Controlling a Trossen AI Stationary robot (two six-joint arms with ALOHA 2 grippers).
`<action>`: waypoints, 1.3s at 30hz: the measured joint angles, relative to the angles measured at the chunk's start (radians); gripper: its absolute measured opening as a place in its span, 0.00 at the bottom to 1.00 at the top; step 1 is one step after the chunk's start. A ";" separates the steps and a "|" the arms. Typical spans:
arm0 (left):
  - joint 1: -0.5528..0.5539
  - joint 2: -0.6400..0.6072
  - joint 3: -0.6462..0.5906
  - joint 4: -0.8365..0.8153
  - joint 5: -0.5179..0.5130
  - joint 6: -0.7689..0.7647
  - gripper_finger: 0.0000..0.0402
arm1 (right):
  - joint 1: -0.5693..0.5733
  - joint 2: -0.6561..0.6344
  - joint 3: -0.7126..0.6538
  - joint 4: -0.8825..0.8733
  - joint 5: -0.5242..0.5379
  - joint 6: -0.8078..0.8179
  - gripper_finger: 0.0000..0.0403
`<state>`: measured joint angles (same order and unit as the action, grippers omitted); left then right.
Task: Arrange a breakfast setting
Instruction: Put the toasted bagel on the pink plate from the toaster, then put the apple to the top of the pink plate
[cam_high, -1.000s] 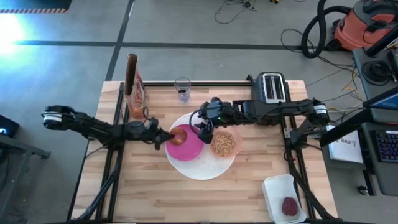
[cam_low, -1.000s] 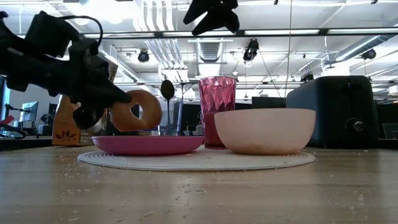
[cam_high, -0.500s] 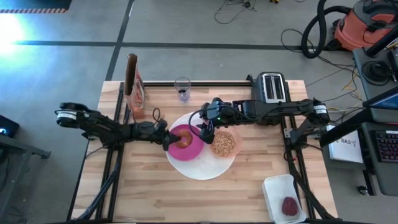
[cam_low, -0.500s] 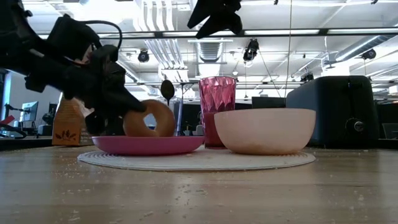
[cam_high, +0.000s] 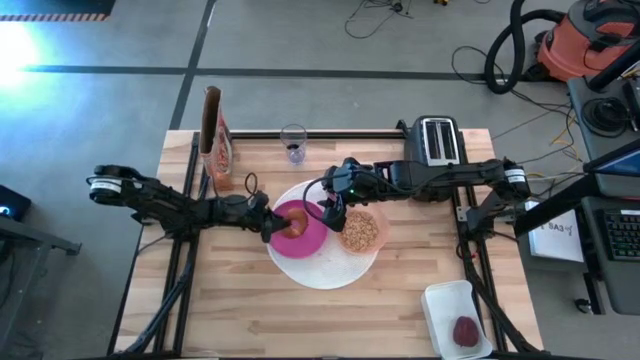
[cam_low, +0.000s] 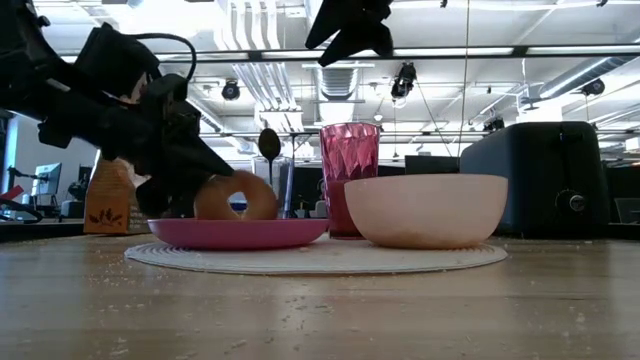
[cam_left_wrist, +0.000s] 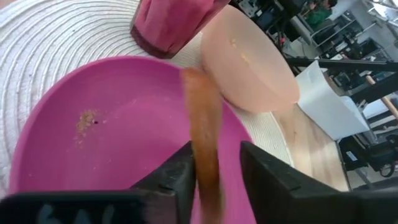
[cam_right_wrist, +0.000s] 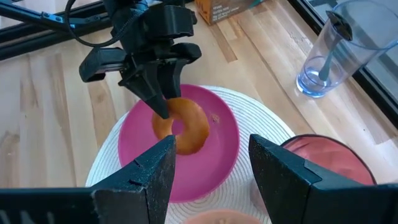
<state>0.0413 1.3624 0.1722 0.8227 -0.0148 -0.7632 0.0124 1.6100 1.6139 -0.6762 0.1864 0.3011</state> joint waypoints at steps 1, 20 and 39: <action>0.000 0.000 0.000 -0.002 -0.002 0.003 0.28 | 0.000 0.000 0.000 0.000 0.000 0.008 0.48; 0.093 -0.098 -0.001 -0.244 0.111 0.116 0.42 | 0.000 -0.017 0.000 -0.086 -0.001 0.101 0.48; 0.134 -0.492 0.016 -0.565 0.201 0.230 0.42 | 0.000 -0.133 0.000 -0.227 0.001 0.235 0.48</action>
<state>0.1749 0.8708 0.1881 0.2580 0.1859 -0.5337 0.0124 1.4771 1.6138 -0.9028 0.1875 0.5358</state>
